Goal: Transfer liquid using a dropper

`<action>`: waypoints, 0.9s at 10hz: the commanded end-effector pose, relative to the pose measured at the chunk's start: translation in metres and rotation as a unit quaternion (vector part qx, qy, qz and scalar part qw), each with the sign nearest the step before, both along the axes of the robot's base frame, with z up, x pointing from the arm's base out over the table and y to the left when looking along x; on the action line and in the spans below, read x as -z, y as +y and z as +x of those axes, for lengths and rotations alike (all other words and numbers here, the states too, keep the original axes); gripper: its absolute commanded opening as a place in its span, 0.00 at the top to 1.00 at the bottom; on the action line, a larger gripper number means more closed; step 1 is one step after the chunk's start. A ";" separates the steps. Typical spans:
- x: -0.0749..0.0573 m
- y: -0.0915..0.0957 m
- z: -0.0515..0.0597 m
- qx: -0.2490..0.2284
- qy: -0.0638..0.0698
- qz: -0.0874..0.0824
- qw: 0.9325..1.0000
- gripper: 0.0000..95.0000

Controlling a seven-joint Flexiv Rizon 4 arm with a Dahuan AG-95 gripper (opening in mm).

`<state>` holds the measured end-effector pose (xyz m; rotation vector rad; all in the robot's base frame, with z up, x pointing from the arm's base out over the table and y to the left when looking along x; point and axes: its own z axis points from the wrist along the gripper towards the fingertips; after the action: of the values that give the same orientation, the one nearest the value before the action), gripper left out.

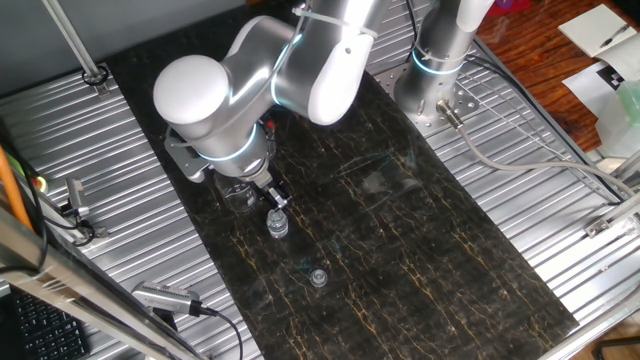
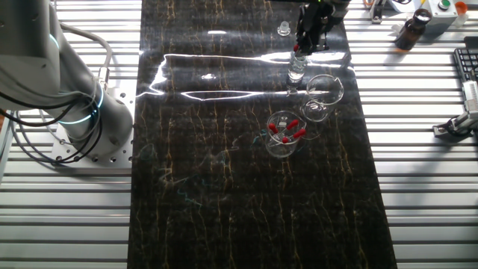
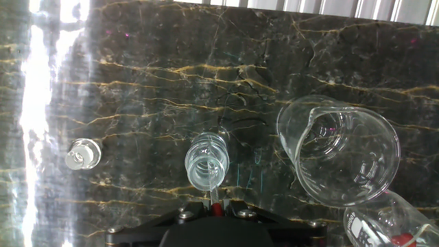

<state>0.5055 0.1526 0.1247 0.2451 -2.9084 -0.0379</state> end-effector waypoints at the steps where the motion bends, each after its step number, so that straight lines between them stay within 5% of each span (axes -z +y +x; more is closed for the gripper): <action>1: -0.011 0.000 0.000 0.000 0.003 0.000 1.000 1.00; 9: -0.070 0.001 -0.008 0.009 0.007 -0.003 1.000 1.00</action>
<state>0.4974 0.1527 0.1969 0.2173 -2.8964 -0.0361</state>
